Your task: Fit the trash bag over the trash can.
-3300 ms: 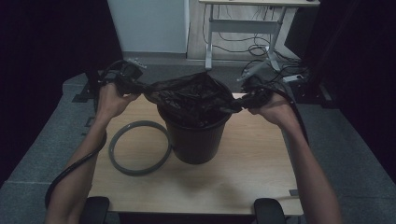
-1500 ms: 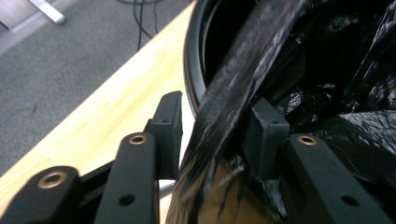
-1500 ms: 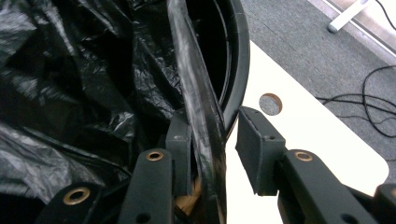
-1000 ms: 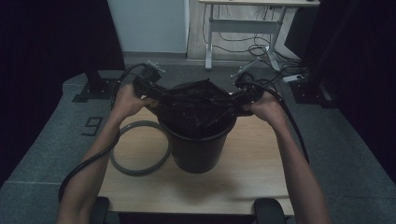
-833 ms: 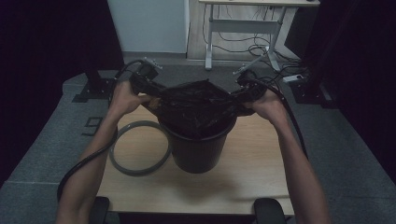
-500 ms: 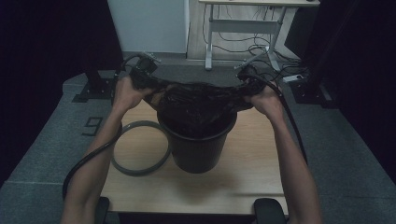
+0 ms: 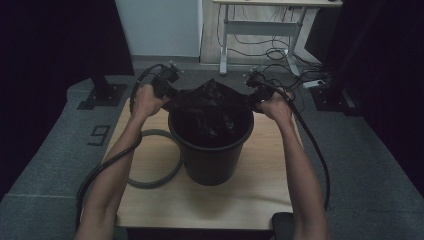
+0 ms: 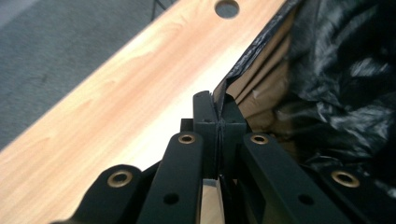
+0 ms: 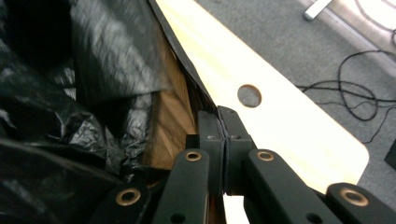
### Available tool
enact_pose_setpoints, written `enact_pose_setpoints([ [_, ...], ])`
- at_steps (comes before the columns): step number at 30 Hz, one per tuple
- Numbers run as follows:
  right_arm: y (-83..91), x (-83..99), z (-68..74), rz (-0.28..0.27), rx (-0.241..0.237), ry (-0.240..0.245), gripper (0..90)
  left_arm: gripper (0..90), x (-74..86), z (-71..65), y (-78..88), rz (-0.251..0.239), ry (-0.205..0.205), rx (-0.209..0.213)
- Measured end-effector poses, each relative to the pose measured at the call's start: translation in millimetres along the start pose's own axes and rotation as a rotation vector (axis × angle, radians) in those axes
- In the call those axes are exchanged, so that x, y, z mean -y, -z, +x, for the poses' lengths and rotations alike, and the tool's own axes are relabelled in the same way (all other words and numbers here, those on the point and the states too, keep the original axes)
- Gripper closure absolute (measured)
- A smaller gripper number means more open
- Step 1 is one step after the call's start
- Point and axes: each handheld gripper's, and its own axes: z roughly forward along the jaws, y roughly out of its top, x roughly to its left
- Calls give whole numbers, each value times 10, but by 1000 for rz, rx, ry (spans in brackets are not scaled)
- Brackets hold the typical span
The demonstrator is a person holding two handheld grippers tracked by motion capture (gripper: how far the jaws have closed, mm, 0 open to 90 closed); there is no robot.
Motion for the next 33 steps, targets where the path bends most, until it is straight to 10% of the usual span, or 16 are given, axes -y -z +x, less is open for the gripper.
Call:
enact_pose_setpoints([
  [6,-50,153,-51,12,-77,-28,840,773,148,43,15,-11,3,54],
  [13,265,265,-147,-93,-120,-72,466,548,289,76,367,-114,-19,33],
  [33,801,634,116,-212,-234,39,357,447,871,-162,975,-154,-143,174],
])
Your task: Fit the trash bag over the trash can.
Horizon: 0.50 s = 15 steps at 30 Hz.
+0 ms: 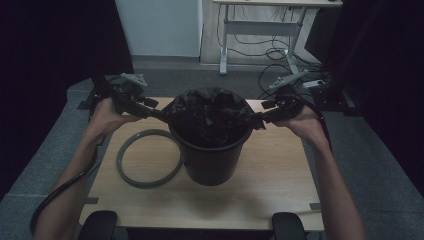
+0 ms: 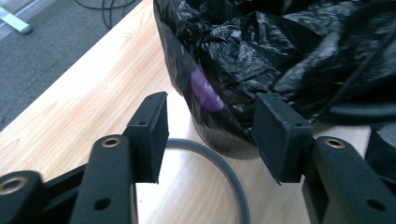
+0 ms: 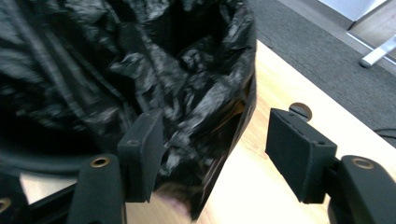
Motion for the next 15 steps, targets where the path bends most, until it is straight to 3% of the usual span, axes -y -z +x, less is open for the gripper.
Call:
enact_pose_setpoints([
  [4,117,51,74,-9,-41,20,330,394,52,-33,139,-19,-20,45],
  [8,187,71,155,-20,-74,49,295,334,38,-120,206,-42,-67,76],
  [13,166,20,249,-34,-92,98,269,273,-85,-242,161,-52,-136,97],
  [15,122,-23,282,-43,-93,115,311,259,-145,-278,113,-54,-157,106],
])
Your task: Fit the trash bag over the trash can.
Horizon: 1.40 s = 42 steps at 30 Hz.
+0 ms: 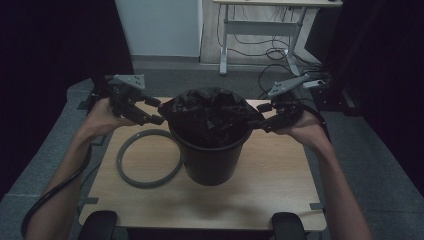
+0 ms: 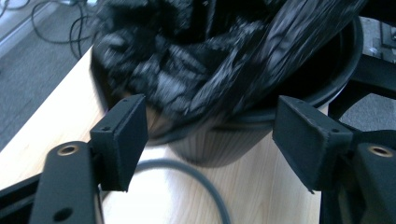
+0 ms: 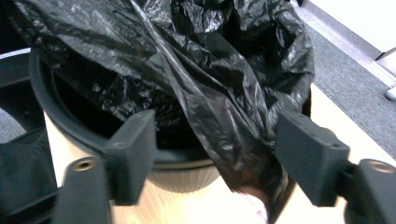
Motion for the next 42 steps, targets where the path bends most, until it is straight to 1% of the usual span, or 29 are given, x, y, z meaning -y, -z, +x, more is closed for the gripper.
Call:
enact_pose_setpoints([
  [1,-20,-15,5,5,0,4,356,259,-26,-6,-33,-1,-8,7],
  [2,-46,-32,14,13,5,13,422,260,-52,-11,-74,-2,-17,23],
  [3,-76,-49,27,21,15,26,521,274,-65,-16,-104,6,-26,32],
  [4,-92,-56,41,25,12,36,597,323,-68,-24,-125,14,-33,31],
  [5,-102,-56,53,26,13,47,650,386,-65,-37,-150,25,-45,24],
  [6,-106,-53,69,30,17,60,731,470,-52,-48,-169,38,-57,25],
  [7,-106,-44,84,32,16,68,782,561,-33,-59,-181,47,-66,27],
  [9,-80,-12,104,34,5,71,844,694,13,-86,-187,49,-69,36],
  [11,-40,39,123,34,-12,66,869,799,64,-131,-179,44,-71,61],
  [12,-15,97,144,36,-33,59,878,862,85,-157,-181,40,-77,72],
  [14,-11,120,157,36,-38,55,881,878,121,-201,-194,41,-85,83],
  [16,-14,187,199,45,-61,52,883,889,163,-225,-216,39,-89,98],
  [17,-18,209,212,44,-67,55,883,890,190,-227,-234,37,-86,111],
  [19,-38,287,264,49,-94,56,885,892,230,-226,-248,23,-79,137],
  [20,-38,287,264,49,-94,56,885,892,252,-231,-257,24,-81,147],
  [22,-65,343,295,61,-111,53,885,892,300,-257,-320,66,-97,147],
  [23,-100,386,311,69,-120,56,886,892,316,-269,-349,78,-100,149],
  [25,-124,406,318,72,-121,54,886,893,358,-294,-442,97,-107,158],
  [26,-157,431,323,74,-129,51,887,893,367,-301,-471,101,-110,160],
  [30,-254,483,343,70,-152,41,889,892,380,-317,-592,97,-114,180],
  [33,-301,501,361,69,-161,39,890,892,368,-321,-633,93,-117,188],
  [35,-343,517,375,72,-168,37,890,889,359,-338,-653,81,-120,195],
  [36,-389,534,390,89,-162,41,890,874,354,-342,-657,77,-121,196],
  [37,-389,534,390,89,-162,41,890,874,350,-349,-660,70,-121,200],
  [39,-459,566,405,112,-157,44,890,867,348,-357,-657,60,-124,201],
  [41,-563,627,416,124,-155,36,890,879,366,-348,-655,47,-115,208],
  [42,-563,627,416,124,-155,36,890,879,376,-344,-654,42,-112,209],
])
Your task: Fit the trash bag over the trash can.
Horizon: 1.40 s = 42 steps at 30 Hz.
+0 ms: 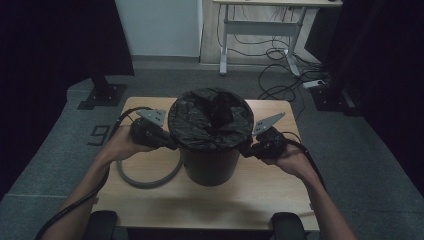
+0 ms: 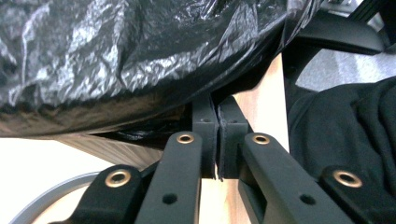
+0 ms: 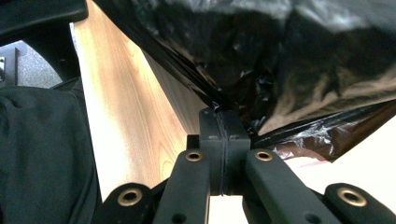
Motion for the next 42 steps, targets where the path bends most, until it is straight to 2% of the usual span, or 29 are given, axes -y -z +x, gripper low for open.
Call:
enact_pose_setpoints([
  [2,-38,17,11,-16,-3,-2,889,892,39,14,-7,-14,7,8],
  [3,-51,13,50,-39,6,5,887,895,64,25,-31,5,8,2],
  [4,-51,13,50,-39,6,5,886,895,81,34,-56,23,13,-3],
  [5,-50,4,102,-64,-16,17,886,895,112,52,-102,51,18,-12],
  [8,-54,9,149,-73,-23,29,886,895,163,98,-176,64,38,-12],
  [9,-60,16,161,-71,-13,27,887,894,170,112,-204,82,41,-27],
  [10,-83,35,162,-40,13,29,887,894,176,120,-224,97,43,-35],
  [11,-158,111,118,18,53,11,887,892,204,142,-261,105,53,-43],
  [12,-158,111,118,18,53,11,887,892,204,142,-261,105,53,-43],
  [15,-257,259,15,23,51,-52,887,890,275,188,-274,83,82,-41],
  [17,-316,345,-49,12,44,-83,887,884,326,226,-303,87,107,-45],
  [21,-389,428,-108,6,40,-119,870,859,410,278,-390,85,138,-47],
  [22,-390,427,-107,10,41,-118,856,828,420,276,-389,81,141,-46],
  [24,-358,418,-99,10,40,-120,788,684,432,259,-357,67,152,-26],
  [25,-326,415,-98,6,35,-121,736,616,433,240,-332,67,147,-27],
  [26,-259,411,-94,-13,34,-126,613,521,432,218,-312,66,148,-30],
  [27,-259,411,-94,-13,34,-126,613,521,428,187,-277,64,135,-47],
  [31,-88,401,-86,-62,53,-132,424,409,413,82,-94,21,113,-100],
  [33,-26,397,-89,-78,44,-137,387,362,417,45,-4,-9,110,-124],
  [35,39,389,-90,-88,54,-137,356,333,434,21,66,-35,118,-159],
  [38,142,362,-103,-94,59,-147,332,252,496,18,106,-57,148,-199],
  [42,265,304,-119,-106,66,-154,312,169,690,47,61,-89,208,-247],
])
